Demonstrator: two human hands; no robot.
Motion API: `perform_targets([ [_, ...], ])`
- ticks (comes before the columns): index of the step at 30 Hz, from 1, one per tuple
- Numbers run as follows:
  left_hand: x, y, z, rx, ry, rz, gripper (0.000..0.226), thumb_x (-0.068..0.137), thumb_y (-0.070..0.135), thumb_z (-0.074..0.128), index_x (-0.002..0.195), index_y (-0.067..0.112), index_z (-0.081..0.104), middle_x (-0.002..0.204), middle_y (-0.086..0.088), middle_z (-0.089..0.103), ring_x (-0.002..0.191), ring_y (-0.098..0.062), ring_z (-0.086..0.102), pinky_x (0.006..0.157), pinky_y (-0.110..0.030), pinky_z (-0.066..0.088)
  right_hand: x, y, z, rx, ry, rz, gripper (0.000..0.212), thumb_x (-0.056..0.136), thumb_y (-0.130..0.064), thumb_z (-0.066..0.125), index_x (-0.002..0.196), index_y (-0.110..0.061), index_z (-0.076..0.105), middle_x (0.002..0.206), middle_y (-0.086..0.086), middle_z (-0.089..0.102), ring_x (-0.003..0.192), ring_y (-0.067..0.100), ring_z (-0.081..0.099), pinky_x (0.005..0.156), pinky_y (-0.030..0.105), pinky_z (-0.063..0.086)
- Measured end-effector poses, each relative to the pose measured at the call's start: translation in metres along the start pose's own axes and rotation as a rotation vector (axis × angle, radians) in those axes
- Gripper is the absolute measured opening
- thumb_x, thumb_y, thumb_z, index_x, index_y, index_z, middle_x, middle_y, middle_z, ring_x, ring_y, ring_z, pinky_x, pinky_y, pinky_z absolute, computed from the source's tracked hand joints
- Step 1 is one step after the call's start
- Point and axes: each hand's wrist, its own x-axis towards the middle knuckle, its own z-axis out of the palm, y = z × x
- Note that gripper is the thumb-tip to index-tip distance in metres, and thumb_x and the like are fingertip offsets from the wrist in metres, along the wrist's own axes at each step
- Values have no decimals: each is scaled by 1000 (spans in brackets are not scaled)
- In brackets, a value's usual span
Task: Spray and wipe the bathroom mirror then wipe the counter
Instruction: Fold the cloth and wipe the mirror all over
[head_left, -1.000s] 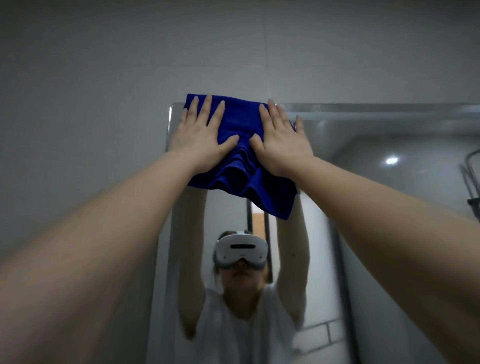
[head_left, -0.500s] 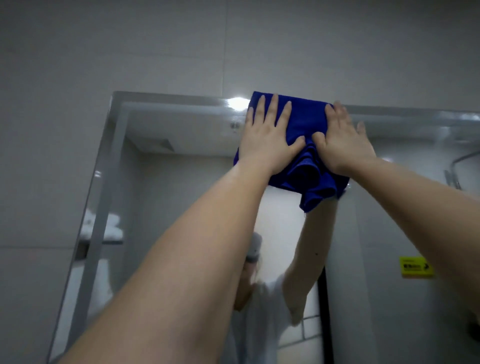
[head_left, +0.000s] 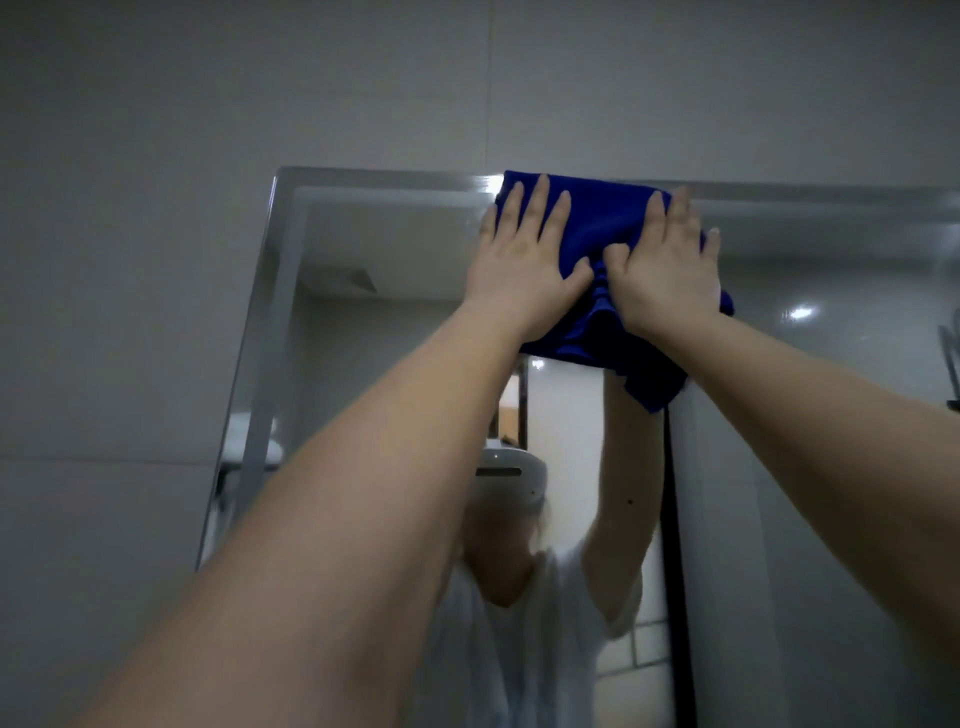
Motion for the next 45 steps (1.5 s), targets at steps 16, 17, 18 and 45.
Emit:
perform_targets([
  [16, -89, -88, -5, 64, 33, -187, 69, 97, 49, 29, 153, 17, 3, 160, -6, -5, 147, -23, -7, 118, -36, -3, -51, -78, 33, 41, -18, -294, 67, 98, -40, 24, 154, -11, 2, 162, 10, -5, 149, 21, -7, 119, 42, -7],
  [17, -94, -86, -4, 53, 39, -203, 69, 97, 48, 29, 153, 17, 3, 160, -7, -5, 147, -24, -6, 119, -37, -2, -54, -77, 33, 35, -21, -310, 67, 98, -40, 24, 154, -11, 2, 162, 10, -5, 149, 21, -7, 119, 42, -7],
  [18, -101, -84, -2, 44, 50, -217, 68, 97, 47, 30, 153, 16, 4, 160, -7, -4, 147, -24, -6, 119, -38, -2, -58, -77, 34, 29, -27, -328, 67, 99, -41, 25, 154, -12, 1, 162, 10, -5, 149, 21, -7, 120, 43, -6],
  [45, -75, 190, 51, 64, -91, 171, 78, 91, 59, 30, 153, 21, 2, 160, -6, -6, 147, -25, -9, 119, -40, -5, -128, 231, -8, -88, -71, -108, 80, 82, -51, 1, 154, -17, -4, 162, 3, -8, 148, 15, -7, 118, 38, -7],
])
